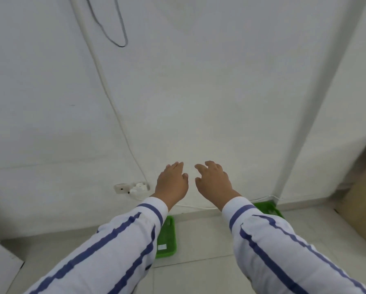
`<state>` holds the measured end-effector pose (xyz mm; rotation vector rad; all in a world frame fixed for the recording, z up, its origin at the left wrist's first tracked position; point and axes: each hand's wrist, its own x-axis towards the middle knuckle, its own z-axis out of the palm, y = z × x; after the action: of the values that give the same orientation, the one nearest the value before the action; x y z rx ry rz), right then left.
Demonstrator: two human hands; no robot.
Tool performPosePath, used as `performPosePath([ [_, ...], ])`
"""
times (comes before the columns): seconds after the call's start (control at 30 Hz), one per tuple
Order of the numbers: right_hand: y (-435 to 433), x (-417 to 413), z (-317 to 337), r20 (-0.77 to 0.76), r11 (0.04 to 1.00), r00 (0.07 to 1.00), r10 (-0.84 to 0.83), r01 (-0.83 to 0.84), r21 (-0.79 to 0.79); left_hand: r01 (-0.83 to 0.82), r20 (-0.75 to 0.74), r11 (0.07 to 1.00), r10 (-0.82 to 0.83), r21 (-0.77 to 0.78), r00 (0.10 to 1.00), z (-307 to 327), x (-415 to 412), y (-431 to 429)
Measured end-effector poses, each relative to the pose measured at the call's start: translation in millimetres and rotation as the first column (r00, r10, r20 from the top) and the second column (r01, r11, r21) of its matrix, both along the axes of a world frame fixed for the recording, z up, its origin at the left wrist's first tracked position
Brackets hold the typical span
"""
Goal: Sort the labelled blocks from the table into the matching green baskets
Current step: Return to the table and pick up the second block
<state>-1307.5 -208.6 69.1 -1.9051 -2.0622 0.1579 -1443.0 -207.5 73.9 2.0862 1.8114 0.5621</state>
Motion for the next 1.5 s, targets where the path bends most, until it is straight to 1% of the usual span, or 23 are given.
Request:
performPosePath([
  [0.03,-4,22,2,0.008,1.0,1.0,-0.001,0.001,0.003,0.006,-0.005,1.0,-0.006,0.011,1.0,0,23,1],
  [0.17,-12,41,7,0.03,0.999,0.999,0.03,-0.03,0.026,-0.006,-0.002,1.0,0.006,0.029,1.0,-7,44,1],
  [0.33,-34,196,6,0.083,1.0,0.996,-0.022,0.021,0.008,0.061,0.056,0.998,-0.061,-0.002,0.997,-13,199,-24],
  [0.53,-40,331,1,0.041,0.993,0.993,-0.109,0.11,-0.036,0.145,0.055,0.989,-0.144,-0.027,0.988,-14,335,-25],
  [0.67,-25,407,-11,0.013,0.984,0.986,-0.164,0.165,-0.061,0.187,0.036,0.982,-0.185,-0.04,0.982,-21,411,-1],
  [0.83,16,505,-24,0.027,0.976,0.979,-0.203,0.205,-0.077,0.244,0.04,0.968,-0.242,-0.054,0.97,-35,516,47],
  [0.97,44,590,-20,0.025,0.963,0.967,-0.254,0.255,-0.09,0.319,0.005,0.947,-0.319,-0.044,0.948,-28,606,84],
  [1.1,55,675,-12,-0.014,0.944,0.946,-0.324,0.323,-0.074,0.384,-0.031,0.923,-0.385,-0.028,0.922,-18,694,107],
  [1.23,60,763,-6,-0.006,0.938,0.941,-0.339,0.338,-0.076,0.393,-0.031,0.919,-0.393,-0.015,0.919,-16,781,122],
  [1.4,59,871,2,0.016,0.961,0.964,-0.266,0.266,-0.08,0.319,0.034,0.948,-0.318,-0.006,0.947,-21,886,117],
  [1.5,56,929,5,0.032,0.972,0.977,-0.213,0.215,-0.098,0.28,0.091,0.959,-0.276,-0.043,0.957,-26,943,103],
])
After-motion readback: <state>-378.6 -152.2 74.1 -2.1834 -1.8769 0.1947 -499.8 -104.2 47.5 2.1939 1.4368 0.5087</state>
